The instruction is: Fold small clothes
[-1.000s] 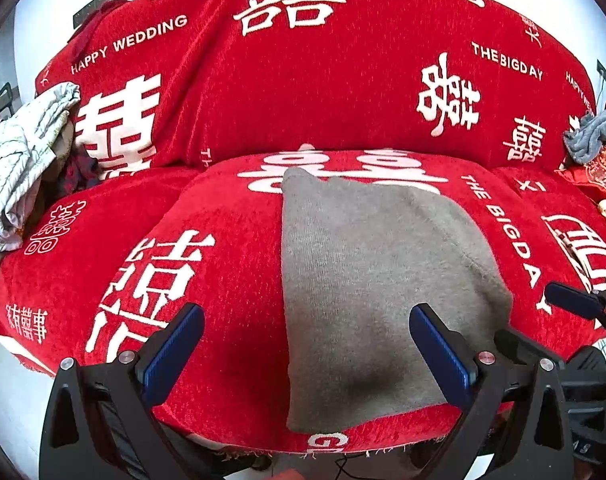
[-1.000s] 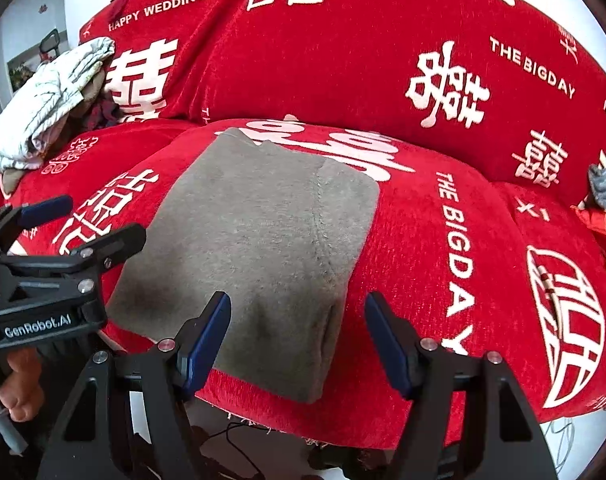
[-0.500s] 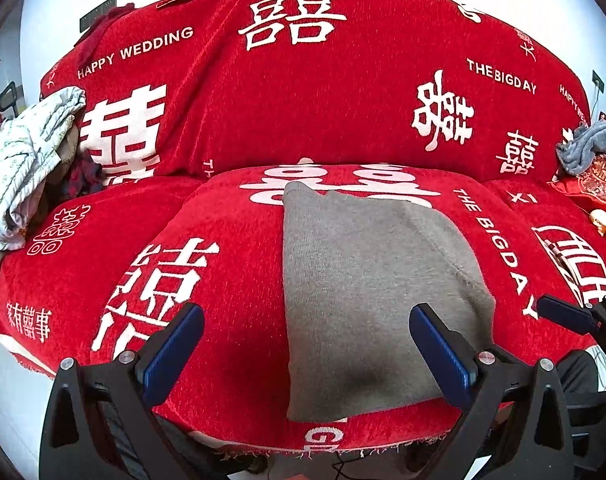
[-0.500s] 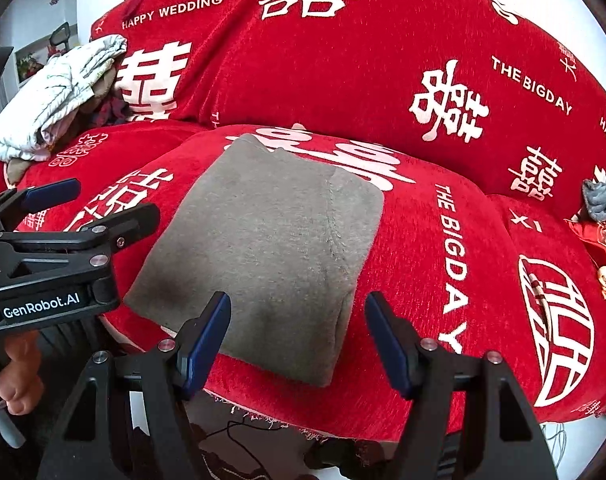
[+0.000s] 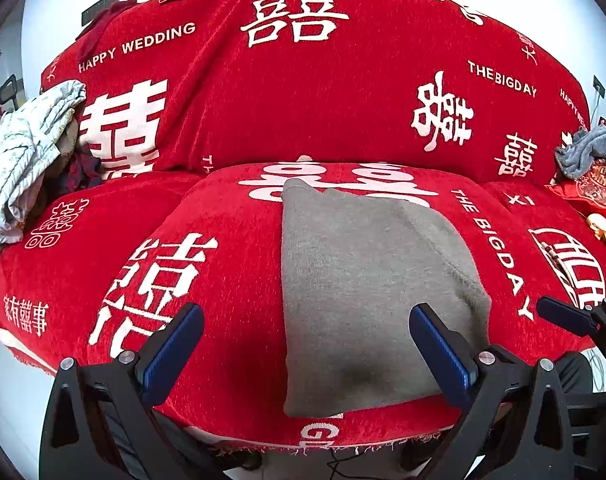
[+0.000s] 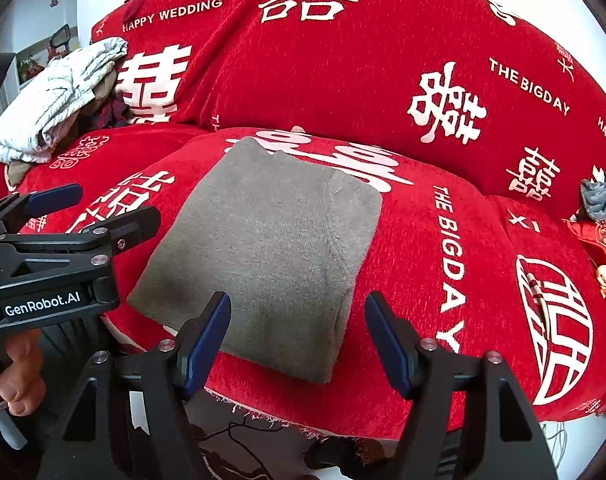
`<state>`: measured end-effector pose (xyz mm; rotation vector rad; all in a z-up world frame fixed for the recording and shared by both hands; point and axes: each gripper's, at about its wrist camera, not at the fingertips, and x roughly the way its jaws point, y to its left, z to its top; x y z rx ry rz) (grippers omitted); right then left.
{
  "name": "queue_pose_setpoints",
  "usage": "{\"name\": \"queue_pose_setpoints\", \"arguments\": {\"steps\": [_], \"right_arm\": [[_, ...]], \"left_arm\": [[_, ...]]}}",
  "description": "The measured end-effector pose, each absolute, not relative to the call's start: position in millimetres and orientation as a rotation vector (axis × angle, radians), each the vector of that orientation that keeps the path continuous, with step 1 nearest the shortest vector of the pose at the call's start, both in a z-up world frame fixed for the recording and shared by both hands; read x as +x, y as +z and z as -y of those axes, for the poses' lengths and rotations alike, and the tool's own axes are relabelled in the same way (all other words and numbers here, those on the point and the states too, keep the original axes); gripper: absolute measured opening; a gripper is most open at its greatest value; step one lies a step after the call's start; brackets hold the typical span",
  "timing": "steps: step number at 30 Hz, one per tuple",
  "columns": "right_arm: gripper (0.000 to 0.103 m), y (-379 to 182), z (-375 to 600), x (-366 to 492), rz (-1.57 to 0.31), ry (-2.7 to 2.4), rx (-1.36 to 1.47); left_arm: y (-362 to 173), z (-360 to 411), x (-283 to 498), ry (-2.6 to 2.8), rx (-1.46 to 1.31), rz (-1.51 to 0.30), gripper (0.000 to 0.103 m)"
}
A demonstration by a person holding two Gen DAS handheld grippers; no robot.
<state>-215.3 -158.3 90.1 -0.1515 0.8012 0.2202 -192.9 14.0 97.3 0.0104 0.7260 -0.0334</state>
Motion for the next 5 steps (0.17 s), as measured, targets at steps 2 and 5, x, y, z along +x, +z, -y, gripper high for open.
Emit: {"name": "queue_pose_setpoints", "arguments": {"steps": [2,5], "right_arm": [[0.073,89.9,159.1,-215.3,-0.803,0.221,-0.149],[0.073,89.4,159.8,-215.5,-0.807,0.222,-0.146]], "left_arm": [[97.0,-13.8,-193.8,-0.031,0.012,-0.722,0.103],[96.4,-13.2,-194.2,-0.037,0.016,-0.722,0.103]]}}
